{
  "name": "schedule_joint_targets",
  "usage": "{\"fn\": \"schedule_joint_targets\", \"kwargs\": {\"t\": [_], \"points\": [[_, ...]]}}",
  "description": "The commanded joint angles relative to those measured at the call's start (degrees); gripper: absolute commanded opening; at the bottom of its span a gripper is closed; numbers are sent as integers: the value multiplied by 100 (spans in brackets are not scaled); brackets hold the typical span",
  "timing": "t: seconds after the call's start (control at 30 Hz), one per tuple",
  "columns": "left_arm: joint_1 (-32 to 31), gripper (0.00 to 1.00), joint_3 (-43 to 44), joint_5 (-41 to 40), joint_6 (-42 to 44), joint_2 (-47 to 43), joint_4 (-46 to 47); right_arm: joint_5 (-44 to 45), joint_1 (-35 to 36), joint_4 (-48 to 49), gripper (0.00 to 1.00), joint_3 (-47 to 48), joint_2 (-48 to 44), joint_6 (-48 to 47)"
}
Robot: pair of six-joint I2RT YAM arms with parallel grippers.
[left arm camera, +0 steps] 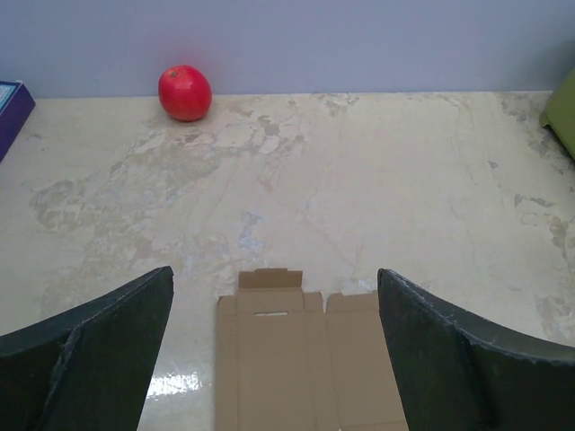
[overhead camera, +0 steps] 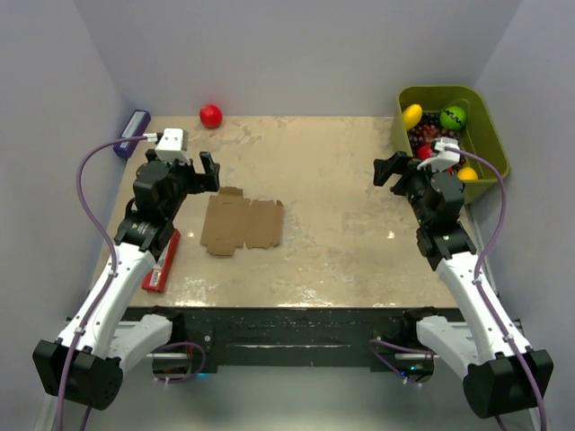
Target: Fold the paper box
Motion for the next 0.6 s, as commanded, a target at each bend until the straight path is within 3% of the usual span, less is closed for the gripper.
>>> {"fn": "schedule_joint_targets", "kwargs": {"t": [0.0, 0.37, 0.57], "points": [[13, 99, 145, 42, -158, 74, 215, -135, -3, -181, 99, 368, -109, -227], [13, 100, 66, -72, -193, 39, 294, -338, -11, -735, 98, 640, 93, -368], [13, 100, 22, 252, -62, 30, 268, -926, 181, -849, 90, 614, 347, -385]]}}
